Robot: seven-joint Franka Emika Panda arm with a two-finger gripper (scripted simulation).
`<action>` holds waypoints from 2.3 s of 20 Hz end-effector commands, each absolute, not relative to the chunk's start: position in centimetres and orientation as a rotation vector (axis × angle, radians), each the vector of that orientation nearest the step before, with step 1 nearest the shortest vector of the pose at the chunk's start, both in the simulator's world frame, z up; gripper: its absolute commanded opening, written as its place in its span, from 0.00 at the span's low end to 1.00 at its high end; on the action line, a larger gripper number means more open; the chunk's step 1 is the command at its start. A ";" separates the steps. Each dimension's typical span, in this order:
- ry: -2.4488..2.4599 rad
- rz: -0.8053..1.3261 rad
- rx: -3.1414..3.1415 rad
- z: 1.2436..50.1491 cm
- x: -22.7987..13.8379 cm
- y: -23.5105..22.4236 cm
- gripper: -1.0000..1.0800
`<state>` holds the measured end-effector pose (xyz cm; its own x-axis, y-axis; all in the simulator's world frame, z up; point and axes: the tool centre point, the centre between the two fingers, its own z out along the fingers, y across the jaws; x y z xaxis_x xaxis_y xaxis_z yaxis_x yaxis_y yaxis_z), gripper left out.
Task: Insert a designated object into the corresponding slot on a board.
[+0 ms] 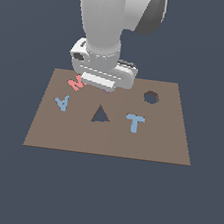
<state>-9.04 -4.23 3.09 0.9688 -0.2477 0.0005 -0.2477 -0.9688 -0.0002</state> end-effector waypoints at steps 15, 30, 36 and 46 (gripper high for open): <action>0.430 -0.002 -3.112 3.1 -8.8 -4.1 0.00; 0.864 -0.002 -3.020 3.3 -6.5 -2.7 0.00; 1.173 -0.002 -2.914 3.5 -4.5 -2.1 0.00; 1.689 -0.002 -2.648 3.9 -0.9 -2.2 0.00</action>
